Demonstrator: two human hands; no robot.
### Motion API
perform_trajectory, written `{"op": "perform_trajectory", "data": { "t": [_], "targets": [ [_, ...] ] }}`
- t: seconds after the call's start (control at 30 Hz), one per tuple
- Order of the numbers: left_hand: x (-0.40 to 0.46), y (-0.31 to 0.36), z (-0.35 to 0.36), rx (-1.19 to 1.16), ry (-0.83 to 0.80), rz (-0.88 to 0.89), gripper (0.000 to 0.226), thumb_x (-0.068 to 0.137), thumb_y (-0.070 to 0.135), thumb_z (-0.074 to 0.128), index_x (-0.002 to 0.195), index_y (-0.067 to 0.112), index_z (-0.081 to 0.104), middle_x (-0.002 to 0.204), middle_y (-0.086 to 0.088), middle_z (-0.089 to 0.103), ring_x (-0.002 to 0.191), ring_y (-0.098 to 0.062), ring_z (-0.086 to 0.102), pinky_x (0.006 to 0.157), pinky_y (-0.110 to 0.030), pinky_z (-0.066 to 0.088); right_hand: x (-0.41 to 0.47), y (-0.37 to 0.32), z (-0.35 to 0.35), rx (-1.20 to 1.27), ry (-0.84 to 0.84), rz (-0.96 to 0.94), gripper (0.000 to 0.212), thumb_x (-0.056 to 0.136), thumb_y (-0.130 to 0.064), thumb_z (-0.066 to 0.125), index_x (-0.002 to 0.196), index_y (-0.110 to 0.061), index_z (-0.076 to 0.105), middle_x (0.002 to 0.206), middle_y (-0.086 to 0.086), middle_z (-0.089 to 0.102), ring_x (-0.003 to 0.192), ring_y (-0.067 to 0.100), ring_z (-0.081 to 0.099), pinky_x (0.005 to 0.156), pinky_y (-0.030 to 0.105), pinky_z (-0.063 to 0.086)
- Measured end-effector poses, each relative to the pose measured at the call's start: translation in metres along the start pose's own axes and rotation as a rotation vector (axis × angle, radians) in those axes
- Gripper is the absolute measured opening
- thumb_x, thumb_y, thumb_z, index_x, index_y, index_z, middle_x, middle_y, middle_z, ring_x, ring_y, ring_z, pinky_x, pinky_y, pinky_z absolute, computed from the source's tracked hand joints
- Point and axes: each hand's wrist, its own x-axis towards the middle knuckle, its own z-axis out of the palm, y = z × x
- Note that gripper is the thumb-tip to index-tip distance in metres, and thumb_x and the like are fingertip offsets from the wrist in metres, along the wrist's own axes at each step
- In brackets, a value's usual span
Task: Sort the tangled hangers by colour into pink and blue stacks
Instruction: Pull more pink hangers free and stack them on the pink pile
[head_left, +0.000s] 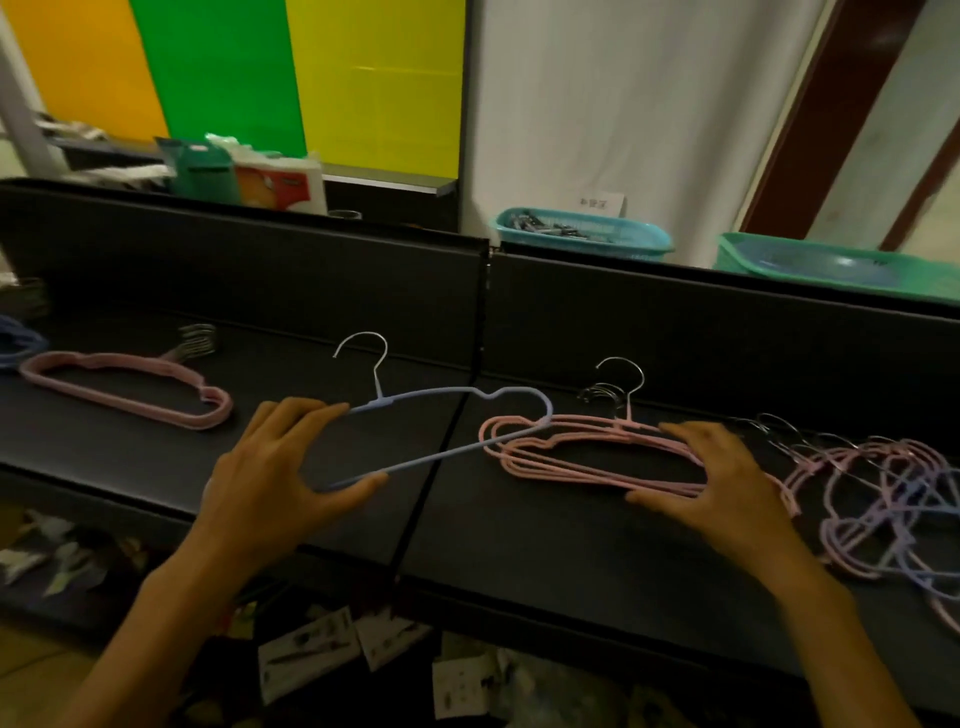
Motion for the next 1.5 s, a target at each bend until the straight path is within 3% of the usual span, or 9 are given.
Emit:
{"op": "perform_trajectory", "data": {
  "t": [0.2, 0.4, 0.57, 0.7, 0.93, 1.17, 1.33, 1.5],
  "targets": [
    [-0.031, -0.069, -0.045, 0.055, 0.038, -0.059, 0.083, 0.065, 0.076, 0.051, 0.126, 0.021, 0.053, 0.118, 0.004, 0.051, 0.106, -0.010, 0.045, 0.073, -0.032, 0.052, 0.014, -0.084, 0.042, 0.029, 0.012, -0.086, 0.087, 0.062, -0.052, 0.077, 0.137, -0.026, 0.040, 0.140, 0.002, 0.036, 0.126, 0.020, 0.038, 0.101, 0.035, 0.034],
    [-0.061, -0.160, -0.096, 0.094, 0.034, -0.105, 0.081, 0.063, 0.079, 0.049, 0.124, 0.026, 0.054, 0.115, 0.008, 0.050, 0.103, -0.005, 0.043, 0.065, -0.024, 0.048, 0.020, -0.194, 0.095, 0.067, 0.018, -0.128, 0.086, 0.062, -0.051, 0.078, 0.136, -0.024, 0.043, 0.136, 0.002, 0.039, 0.124, 0.020, 0.041, 0.100, 0.038, 0.040],
    [-0.083, -0.234, -0.129, 0.139, 0.016, -0.135, 0.088, 0.064, 0.084, 0.042, 0.124, 0.022, 0.055, 0.115, 0.004, 0.051, 0.105, -0.013, 0.047, 0.066, -0.033, 0.054, 0.023, -0.273, 0.133, 0.070, 0.027, -0.145, 0.085, 0.062, -0.051, 0.078, 0.135, -0.025, 0.043, 0.136, 0.002, 0.040, 0.126, 0.019, 0.039, 0.102, 0.038, 0.038],
    [-0.097, -0.279, -0.154, 0.129, 0.022, -0.165, 0.084, 0.063, 0.081, 0.047, 0.123, 0.023, 0.056, 0.115, 0.004, 0.052, 0.101, -0.010, 0.049, 0.063, -0.026, 0.051, 0.033, -0.326, 0.159, 0.088, 0.003, -0.158, 0.085, 0.062, -0.051, 0.078, 0.135, -0.026, 0.043, 0.136, 0.001, 0.040, 0.125, 0.018, 0.038, 0.101, 0.035, 0.037],
    [-0.097, -0.355, -0.178, 0.151, -0.016, -0.199, 0.082, 0.064, 0.079, 0.046, 0.124, 0.022, 0.055, 0.113, 0.000, 0.055, 0.099, -0.009, 0.047, 0.062, -0.009, 0.030, 0.069, -0.404, 0.208, 0.118, -0.022, -0.150, 0.087, 0.062, -0.052, 0.078, 0.136, -0.027, 0.041, 0.138, 0.001, 0.039, 0.127, 0.017, 0.036, 0.104, 0.038, 0.037],
    [-0.067, -0.434, -0.180, 0.148, 0.013, -0.171, 0.083, 0.065, 0.079, 0.048, 0.125, 0.022, 0.055, 0.115, 0.002, 0.055, 0.105, -0.013, 0.049, 0.066, -0.019, 0.040, 0.112, -0.456, 0.258, 0.135, -0.071, -0.094, 0.090, 0.063, -0.054, 0.076, 0.139, -0.029, 0.036, 0.142, 0.004, 0.036, 0.130, 0.021, 0.035, 0.105, 0.039, 0.032],
    [-0.030, -0.486, -0.182, 0.096, -0.018, -0.116, 0.084, 0.064, 0.080, 0.048, 0.128, 0.025, 0.051, 0.118, 0.003, 0.050, 0.098, -0.012, 0.049, 0.068, -0.027, 0.049, 0.134, -0.483, 0.283, 0.086, -0.093, -0.042, 0.089, 0.064, -0.057, 0.075, 0.139, -0.029, 0.036, 0.142, 0.004, 0.037, 0.130, 0.020, 0.034, 0.106, 0.040, 0.032],
    [0.001, -0.526, -0.173, 0.037, -0.042, -0.076, 0.083, 0.064, 0.079, 0.049, 0.130, 0.029, 0.048, 0.123, 0.004, 0.046, 0.105, -0.015, 0.047, 0.074, -0.038, 0.053, 0.145, -0.503, 0.294, 0.052, -0.119, -0.005, 0.090, 0.064, -0.060, 0.073, 0.139, -0.031, 0.035, 0.143, 0.000, 0.035, 0.131, 0.018, 0.033, 0.106, 0.039, 0.033]
  ]
}}
